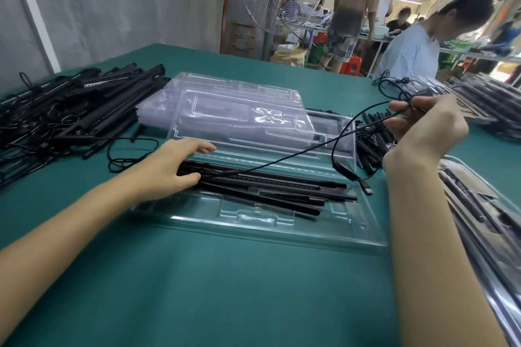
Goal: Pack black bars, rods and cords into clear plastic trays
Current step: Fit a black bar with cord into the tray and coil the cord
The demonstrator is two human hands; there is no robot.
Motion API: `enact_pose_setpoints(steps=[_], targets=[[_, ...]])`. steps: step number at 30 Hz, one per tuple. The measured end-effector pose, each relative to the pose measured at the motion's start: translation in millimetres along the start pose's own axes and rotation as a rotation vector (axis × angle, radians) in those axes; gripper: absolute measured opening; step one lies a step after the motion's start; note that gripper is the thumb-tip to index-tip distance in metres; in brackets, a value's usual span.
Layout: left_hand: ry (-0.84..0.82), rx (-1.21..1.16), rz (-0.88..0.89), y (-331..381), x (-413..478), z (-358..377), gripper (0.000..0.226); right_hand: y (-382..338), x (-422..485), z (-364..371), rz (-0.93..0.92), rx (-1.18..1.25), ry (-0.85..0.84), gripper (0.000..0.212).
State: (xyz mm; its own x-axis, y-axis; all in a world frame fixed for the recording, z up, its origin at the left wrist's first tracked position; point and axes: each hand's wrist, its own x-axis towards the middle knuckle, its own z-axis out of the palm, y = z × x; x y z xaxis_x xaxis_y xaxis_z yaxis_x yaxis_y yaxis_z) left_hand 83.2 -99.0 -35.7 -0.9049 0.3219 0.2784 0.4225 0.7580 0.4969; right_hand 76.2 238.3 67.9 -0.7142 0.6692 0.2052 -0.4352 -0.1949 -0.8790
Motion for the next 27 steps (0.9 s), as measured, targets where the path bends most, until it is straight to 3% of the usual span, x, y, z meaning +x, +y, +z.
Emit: enact_pose_setpoints(steps=[4, 9, 17, 27], targets=[[0.104, 0.05, -0.034, 16.9, 0.0, 23.1, 0.056, 0.0, -5.3, 2.5, -0.059, 0.025, 0.011, 0.02], [0.0, 0.089, -0.204, 19.9, 2.8, 25.9, 0.06, 0.7, -2.9, 0.4, -0.069, -0.03, -0.025, 0.022], [0.035, 0.214, -0.239, 24.9, 3.9, 28.2, 0.05, 4.1, -4.0, 3.0, -0.095, -0.046, -0.044, 0.023], [-0.055, 0.231, -0.241, 19.6, 7.0, 19.7, 0.053, -2.2, -6.4, 0.5, -0.224, -0.119, -0.026, 0.021]])
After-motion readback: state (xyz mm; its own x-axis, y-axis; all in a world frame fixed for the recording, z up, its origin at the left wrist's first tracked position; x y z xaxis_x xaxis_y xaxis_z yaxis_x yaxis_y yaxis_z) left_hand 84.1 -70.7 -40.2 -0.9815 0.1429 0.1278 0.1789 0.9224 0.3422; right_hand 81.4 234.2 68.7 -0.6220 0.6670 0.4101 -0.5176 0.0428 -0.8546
